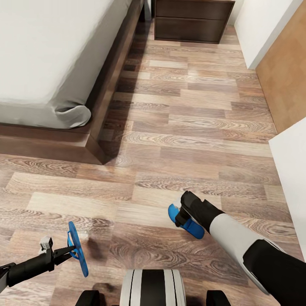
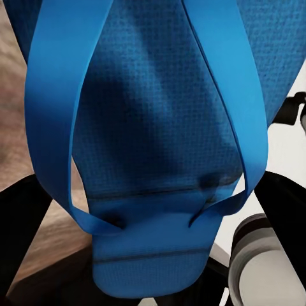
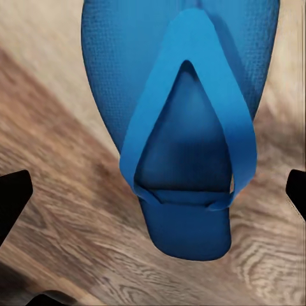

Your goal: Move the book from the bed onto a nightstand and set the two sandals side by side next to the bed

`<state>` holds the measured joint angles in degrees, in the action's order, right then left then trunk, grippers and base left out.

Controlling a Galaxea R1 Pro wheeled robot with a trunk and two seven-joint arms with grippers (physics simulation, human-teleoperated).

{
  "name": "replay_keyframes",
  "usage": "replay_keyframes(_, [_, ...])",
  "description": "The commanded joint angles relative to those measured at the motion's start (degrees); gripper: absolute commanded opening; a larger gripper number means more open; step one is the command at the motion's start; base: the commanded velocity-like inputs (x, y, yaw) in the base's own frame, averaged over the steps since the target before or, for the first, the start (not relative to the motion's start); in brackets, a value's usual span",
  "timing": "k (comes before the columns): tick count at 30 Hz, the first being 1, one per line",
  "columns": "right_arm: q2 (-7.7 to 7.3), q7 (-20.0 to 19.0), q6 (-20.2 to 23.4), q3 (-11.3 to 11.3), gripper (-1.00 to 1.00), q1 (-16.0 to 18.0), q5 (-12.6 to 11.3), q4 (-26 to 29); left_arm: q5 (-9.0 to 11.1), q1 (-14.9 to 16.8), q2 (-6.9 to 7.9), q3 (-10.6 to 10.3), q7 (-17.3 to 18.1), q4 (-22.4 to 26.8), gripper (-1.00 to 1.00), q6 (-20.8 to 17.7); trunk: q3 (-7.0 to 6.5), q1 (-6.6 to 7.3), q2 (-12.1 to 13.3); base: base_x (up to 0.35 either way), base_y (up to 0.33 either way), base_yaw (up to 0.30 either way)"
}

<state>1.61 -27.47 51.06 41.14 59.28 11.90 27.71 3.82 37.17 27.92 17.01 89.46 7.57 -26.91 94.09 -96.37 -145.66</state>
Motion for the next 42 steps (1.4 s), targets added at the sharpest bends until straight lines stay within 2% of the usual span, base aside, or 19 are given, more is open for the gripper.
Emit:
replay_keyframes(1, [-0.05,-0.5,0.1,0.2,1.00,0.1,0.6,0.1,0.4,0.0,0.03,-0.4,0.2,0.0,-1.00,-0.6,0.03,0.01,0.0,0.000,0.000,0.000])
replay_keyframes(11, [-0.27,1.6,0.2,0.1,1.00,0.2,0.6,0.1,0.4,0.0,0.03,-0.4,0.2,0.0,-1.00,-0.6,0.03,0.01,0.0,0.000,0.000,0.000])
replay_keyframes(25, [-0.29,2.2,0.3,0.1,1.00,0.2,0.6,0.1,0.4,0.0,0.03,-0.4,0.2,0.0,-1.00,-0.6,0.03,0.01,0.0,0.000,0.000,0.000])
replay_keyframes(39, [-0.30,2.2,0.3,0.1,1.00,0.2,0.6,0.1,0.4,0.0,0.03,-0.4,0.2,0.0,-1.00,-0.6,3.13,-0.35,-0.2,0.000,0.000,0.000])
replay_keyframes(42, [-0.30,2.2,0.3,0.1,1.00,0.2,0.5,0.1,0.4,0.0,0.03,-0.4,0.2,0.0,-1.00,-0.6,3.13,-0.35,-0.2,0.000,0.000,0.000])
